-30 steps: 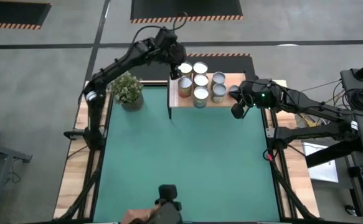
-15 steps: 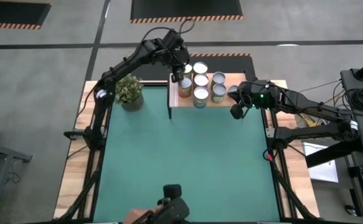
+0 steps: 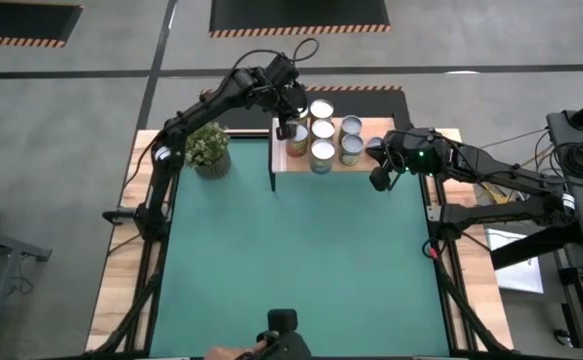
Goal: Pick and place cans onto a shelf
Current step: Adjust the canned goods on the shelf
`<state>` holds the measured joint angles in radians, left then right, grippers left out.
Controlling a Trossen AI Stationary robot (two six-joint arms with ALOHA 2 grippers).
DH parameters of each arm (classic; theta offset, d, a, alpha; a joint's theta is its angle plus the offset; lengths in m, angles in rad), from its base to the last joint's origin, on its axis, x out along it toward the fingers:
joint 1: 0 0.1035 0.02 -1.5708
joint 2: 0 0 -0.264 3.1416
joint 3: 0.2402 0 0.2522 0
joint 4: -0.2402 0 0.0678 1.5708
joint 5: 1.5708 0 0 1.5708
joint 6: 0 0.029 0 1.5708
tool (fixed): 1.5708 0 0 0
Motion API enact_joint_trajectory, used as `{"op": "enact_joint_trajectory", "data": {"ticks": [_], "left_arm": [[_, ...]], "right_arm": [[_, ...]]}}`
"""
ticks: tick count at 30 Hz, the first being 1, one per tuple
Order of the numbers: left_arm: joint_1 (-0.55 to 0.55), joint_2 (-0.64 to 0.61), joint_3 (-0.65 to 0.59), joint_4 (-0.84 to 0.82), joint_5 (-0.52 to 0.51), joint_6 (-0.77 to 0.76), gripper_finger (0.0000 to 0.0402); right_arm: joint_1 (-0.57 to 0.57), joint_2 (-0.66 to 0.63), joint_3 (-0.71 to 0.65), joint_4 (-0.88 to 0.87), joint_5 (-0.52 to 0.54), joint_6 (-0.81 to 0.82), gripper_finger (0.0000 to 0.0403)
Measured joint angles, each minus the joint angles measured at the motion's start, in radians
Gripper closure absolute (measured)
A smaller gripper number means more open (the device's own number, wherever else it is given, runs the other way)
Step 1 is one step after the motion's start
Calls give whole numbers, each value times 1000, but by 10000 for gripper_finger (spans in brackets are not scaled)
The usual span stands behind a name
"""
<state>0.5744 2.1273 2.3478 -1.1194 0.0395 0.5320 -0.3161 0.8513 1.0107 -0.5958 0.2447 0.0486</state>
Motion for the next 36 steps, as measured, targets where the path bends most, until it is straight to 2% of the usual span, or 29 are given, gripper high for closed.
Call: {"op": "enact_joint_trajectory", "data": {"ticks": [9,14,36], "left_arm": [[-15,-14,3,0,-8,8,401],[-7,-20,4,4,-75,6,401],[-7,-19,-20,-21,-76,-48,401]], "right_arm": [[0,0,0,2,0,1,394],[0,0,0,3,0,1,394],[0,1,0,3,0,3,394]]}}
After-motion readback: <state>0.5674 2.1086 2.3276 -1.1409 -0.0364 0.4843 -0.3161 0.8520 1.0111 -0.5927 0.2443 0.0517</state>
